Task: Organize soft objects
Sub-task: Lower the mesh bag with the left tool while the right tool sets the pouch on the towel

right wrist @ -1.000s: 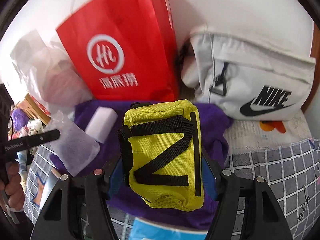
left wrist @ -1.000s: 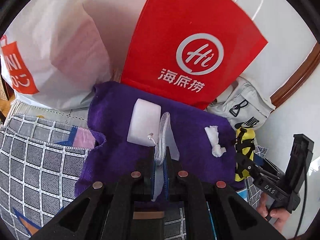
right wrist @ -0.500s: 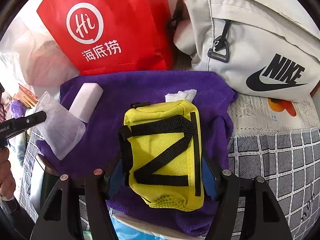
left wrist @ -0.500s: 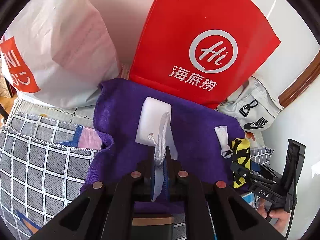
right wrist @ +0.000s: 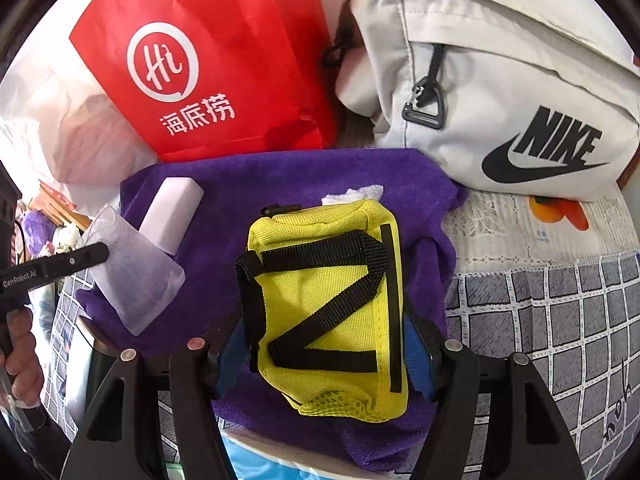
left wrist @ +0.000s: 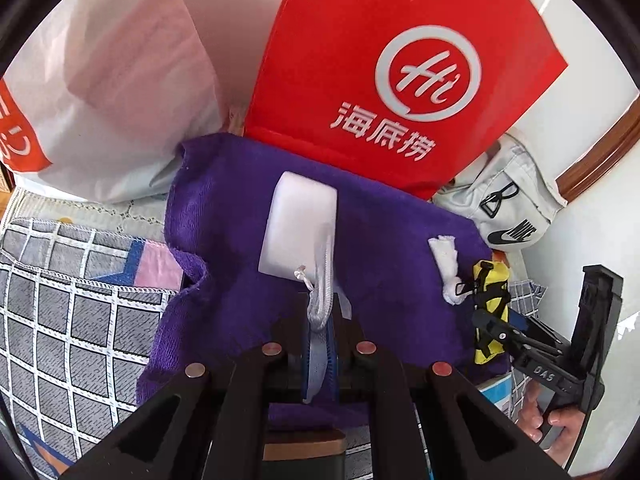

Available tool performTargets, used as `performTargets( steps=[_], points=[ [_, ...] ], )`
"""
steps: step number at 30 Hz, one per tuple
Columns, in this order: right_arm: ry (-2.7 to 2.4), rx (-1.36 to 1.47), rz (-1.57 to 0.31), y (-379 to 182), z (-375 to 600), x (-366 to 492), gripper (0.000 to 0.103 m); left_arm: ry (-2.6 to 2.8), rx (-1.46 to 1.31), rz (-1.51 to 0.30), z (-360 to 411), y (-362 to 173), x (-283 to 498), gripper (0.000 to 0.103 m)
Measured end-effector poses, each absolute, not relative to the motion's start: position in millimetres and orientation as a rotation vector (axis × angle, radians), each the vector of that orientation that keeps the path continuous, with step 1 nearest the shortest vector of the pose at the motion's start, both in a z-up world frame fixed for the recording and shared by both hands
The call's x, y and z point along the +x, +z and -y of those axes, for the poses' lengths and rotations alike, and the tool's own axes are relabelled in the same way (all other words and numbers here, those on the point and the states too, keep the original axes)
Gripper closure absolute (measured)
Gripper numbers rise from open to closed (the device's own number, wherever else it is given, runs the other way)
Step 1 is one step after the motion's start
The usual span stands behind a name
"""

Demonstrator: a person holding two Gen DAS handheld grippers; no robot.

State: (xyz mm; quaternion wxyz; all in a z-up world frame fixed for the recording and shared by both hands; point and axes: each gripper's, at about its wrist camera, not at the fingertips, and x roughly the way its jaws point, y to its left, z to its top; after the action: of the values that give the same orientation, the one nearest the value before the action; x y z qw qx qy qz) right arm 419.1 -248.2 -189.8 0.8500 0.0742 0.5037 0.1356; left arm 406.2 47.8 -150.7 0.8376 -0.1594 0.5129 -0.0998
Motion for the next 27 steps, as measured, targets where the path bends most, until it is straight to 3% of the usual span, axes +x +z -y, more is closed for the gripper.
performTargets(
  steps=[21, 23, 25, 27],
  points=[
    [0.293, 0.159, -1.098, -199, 237, 418, 0.035, -0.206, -0.374, -1.143, -53, -165, 410, 0.096],
    [0.311, 0.153, -1.08, -193, 236, 417, 0.035, -0.203, -0.387, -1.133, -55, -160, 407, 0.086],
    [0.324, 0.139, -1.062, -191, 234, 416, 0.029, -0.176, -0.361, -1.14, -54, -156, 405, 0.055],
    [0.314, 0.131, -1.071, -192, 233, 417, 0.028, -0.155, -0.341, -1.131, -52, -152, 404, 0.053]
  ],
)
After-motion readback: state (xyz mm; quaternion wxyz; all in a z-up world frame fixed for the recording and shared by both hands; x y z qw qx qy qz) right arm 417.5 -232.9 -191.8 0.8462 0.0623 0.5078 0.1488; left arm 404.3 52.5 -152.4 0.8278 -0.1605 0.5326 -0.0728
